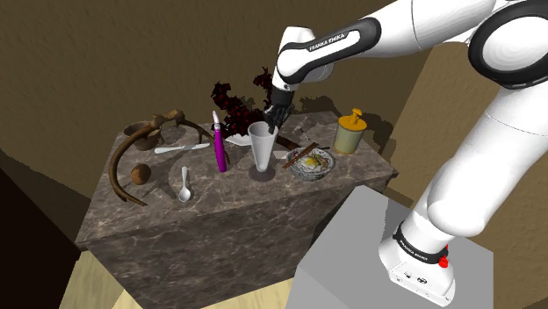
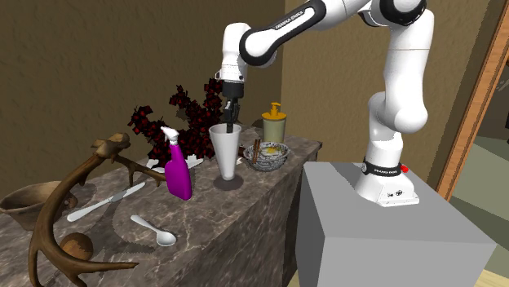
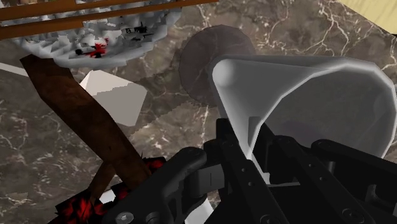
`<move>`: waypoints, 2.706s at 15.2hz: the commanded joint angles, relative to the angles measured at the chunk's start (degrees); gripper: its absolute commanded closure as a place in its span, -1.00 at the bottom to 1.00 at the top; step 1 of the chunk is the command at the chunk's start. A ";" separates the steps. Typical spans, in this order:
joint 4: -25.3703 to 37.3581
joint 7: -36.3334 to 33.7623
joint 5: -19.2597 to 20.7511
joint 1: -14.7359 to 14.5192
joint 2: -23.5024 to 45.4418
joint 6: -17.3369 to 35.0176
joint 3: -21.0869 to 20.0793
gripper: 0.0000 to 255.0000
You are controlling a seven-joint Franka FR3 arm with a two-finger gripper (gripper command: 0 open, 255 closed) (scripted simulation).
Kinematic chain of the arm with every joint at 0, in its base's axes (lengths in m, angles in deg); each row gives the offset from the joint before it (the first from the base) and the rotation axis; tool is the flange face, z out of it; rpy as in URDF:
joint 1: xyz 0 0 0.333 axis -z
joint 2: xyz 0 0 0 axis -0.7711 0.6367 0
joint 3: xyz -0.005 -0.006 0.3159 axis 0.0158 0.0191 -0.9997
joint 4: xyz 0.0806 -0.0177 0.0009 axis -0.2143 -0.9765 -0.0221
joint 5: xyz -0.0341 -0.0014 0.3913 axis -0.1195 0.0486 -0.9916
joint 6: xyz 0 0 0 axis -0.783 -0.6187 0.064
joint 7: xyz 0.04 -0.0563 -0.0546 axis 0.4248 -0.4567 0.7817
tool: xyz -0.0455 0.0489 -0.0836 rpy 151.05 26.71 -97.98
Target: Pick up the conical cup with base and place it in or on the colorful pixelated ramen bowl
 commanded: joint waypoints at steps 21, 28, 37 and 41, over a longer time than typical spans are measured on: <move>12.24 -2.55 1.38 0.25 -3.86 -15.99 0.24 1.00; 17.56 -3.27 1.62 0.31 -3.90 -21.31 0.31 1.00; 17.00 0.33 1.91 2.40 -10.53 -27.99 2.84 1.00; 15.68 3.57 2.51 4.00 -15.17 -31.82 5.13 1.00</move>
